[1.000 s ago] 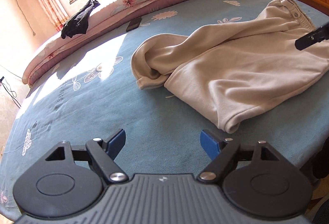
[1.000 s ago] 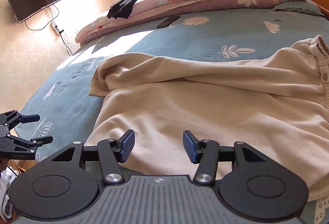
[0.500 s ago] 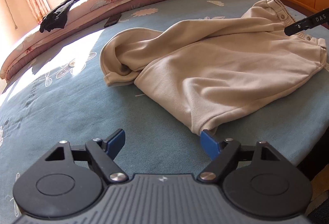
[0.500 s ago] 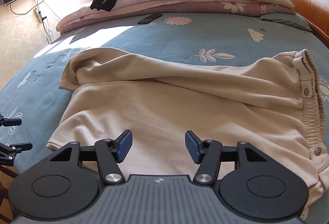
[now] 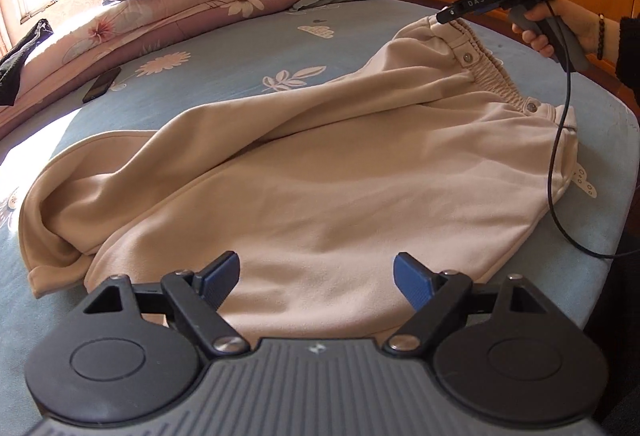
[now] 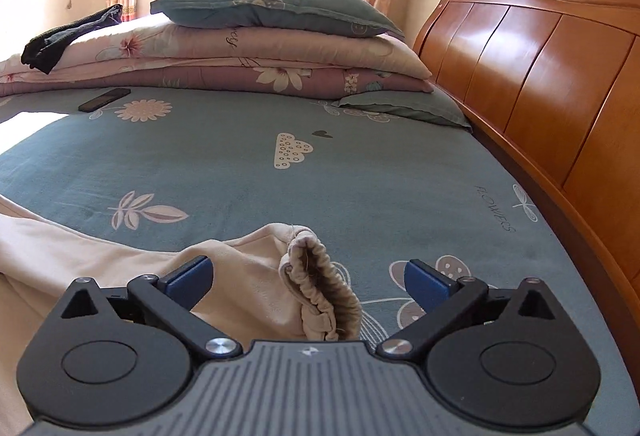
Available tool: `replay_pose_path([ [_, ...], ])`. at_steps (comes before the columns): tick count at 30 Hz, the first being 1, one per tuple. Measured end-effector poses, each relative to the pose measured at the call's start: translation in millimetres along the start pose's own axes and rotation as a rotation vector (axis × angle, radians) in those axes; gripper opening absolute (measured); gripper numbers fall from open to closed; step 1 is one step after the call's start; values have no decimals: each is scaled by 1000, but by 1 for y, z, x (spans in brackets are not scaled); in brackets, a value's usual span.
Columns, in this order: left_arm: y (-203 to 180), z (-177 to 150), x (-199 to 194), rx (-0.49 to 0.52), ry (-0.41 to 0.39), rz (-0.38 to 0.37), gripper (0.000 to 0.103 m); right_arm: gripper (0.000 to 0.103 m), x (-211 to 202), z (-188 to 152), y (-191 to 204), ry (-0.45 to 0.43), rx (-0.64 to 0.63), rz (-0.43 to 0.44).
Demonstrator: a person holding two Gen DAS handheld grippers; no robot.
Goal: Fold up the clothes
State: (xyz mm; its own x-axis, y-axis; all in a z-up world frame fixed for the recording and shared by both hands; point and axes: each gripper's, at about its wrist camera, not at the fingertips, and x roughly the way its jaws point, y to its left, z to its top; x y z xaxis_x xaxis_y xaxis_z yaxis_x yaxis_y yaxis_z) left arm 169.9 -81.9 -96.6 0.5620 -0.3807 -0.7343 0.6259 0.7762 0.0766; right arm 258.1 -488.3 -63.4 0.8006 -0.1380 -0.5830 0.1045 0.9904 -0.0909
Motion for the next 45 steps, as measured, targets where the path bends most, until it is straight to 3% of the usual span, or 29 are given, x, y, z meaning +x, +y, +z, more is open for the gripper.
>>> replay_pose_path([
  [3, -5, 5, 17, 19, 28, 1, 84, 103, 37, -5, -4, 15, -28, 64],
  [4, -5, 6, 21, 17, 32, 5, 84, 97, 48, -8, -3, 59, -37, 91],
  [5, -5, 7, 26, 15, 36, 8, 84, 67, 59, -10, -2, 102, -46, 119],
  [6, -6, 9, 30, 13, 40, 11, 84, 49, 70, -12, -1, 146, -54, 146],
  [7, -4, 9, 34, 4, 44, 9, 84, 23, 74, -15, 1, 162, -64, 133],
  [10, -3, 12, 44, -14, 46, 6, 84, 22, 69, -15, 9, 103, -137, 54],
  [12, -4, 13, 49, -14, 47, 9, 84, 22, 65, -2, 2, 61, -122, -13],
  [14, -5, 14, 51, -12, 43, 14, 84, 21, 62, 13, -10, 29, -84, -25],
  [19, -2, 14, 50, -24, 23, 28, 84, 21, 74, 56, -34, -63, -22, -189],
  [23, 2, 10, 49, -44, 25, 27, 84, 22, 111, 61, -57, -20, 67, -364],
  [27, 3, 8, 49, -38, 32, 24, 84, 28, 134, 40, -80, 93, 187, -316],
  [30, 2, 10, 47, -27, 26, 27, 84, 36, 122, 32, -82, 83, 188, -313],
  [38, 2, 17, 17, 10, -46, 90, 84, 53, 33, 38, -82, 79, 268, -149],
  [42, 12, 15, -9, 26, -74, 166, 83, 59, -25, 30, -70, 91, 309, 4],
  [45, 36, 9, -26, -37, -74, 176, 83, 61, -59, 20, -50, 99, 300, 105],
])
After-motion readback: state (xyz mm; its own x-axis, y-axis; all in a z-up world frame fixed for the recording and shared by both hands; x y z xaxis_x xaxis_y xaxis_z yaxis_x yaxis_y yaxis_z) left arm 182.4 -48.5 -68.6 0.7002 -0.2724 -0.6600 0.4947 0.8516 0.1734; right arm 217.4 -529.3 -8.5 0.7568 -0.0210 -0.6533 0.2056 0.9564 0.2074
